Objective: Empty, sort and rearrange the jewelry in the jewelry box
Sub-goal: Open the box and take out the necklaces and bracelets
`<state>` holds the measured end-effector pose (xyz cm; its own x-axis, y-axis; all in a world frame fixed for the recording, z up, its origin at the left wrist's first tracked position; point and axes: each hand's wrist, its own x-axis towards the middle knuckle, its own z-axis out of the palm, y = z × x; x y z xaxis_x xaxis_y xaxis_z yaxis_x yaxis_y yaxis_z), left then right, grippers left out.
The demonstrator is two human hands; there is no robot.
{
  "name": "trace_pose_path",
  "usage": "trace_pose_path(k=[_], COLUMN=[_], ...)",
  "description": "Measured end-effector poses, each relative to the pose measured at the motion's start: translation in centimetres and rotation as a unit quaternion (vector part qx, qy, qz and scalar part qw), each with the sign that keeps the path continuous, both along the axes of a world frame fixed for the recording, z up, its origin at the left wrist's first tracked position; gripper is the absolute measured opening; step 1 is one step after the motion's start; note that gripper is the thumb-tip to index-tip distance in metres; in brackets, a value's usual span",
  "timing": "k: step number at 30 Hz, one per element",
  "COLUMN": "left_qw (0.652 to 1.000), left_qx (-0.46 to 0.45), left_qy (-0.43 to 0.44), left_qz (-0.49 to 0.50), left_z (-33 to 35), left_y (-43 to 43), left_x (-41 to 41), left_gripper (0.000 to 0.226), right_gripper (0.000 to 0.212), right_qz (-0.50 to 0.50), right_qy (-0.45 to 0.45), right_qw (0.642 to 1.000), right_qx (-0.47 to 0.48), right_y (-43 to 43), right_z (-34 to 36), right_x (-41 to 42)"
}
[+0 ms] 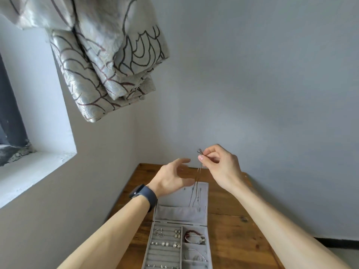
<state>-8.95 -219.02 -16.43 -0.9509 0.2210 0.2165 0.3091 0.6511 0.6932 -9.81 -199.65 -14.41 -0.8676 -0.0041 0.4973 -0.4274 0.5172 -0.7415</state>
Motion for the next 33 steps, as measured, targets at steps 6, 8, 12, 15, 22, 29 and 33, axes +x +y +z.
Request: trace_pose_path(k=[6, 8, 12, 15, 22, 29, 33], left_qw=[0.994, 0.991, 0.988, 0.976, 0.932, 0.918, 0.903], left_qx=[-0.009, 0.013, 0.104, 0.203, 0.35, 0.364, 0.387], left_qy=[0.105, 0.133, 0.108, 0.056, -0.083, -0.159, -0.18], left_qz=[-0.021, -0.012, -0.035, -0.051, -0.046, 0.005, 0.043], left_z=[5.0, 6.1, 7.9, 8.5, 5.2, -2.2, -5.2], left_y=[3.7, 4.4, 5.3, 5.9, 6.8, 6.4, 5.8], left_x=[4.7, 5.9, 8.1, 9.4, 12.0, 12.9, 12.9], left_gripper=[0.028, 0.019, 0.018, 0.017, 0.019, 0.018, 0.022], right_gripper=[0.012, 0.012, 0.013, 0.028, 0.022, 0.027, 0.022], right_qz=[0.018, 0.022, 0.052, 0.104, 0.198, 0.131, 0.094], right_qy=[0.025, 0.032, 0.032, -0.015, -0.234, -0.349, -0.368], right_qw=[0.999, 0.999, 0.993, 0.981, 0.94, 0.888, 0.864], right_qx=[-0.016, -0.027, -0.098, -0.162, -0.153, -0.269, -0.332], right_y=[1.0, 1.5, 2.7, 3.6, 4.9, 6.4, 7.9], right_z=[3.6, 4.7, 5.9, 4.5, -8.1, -18.8, -21.6], right_x=[4.4, 5.8, 9.1, 12.3, 20.7, 27.5, 29.7])
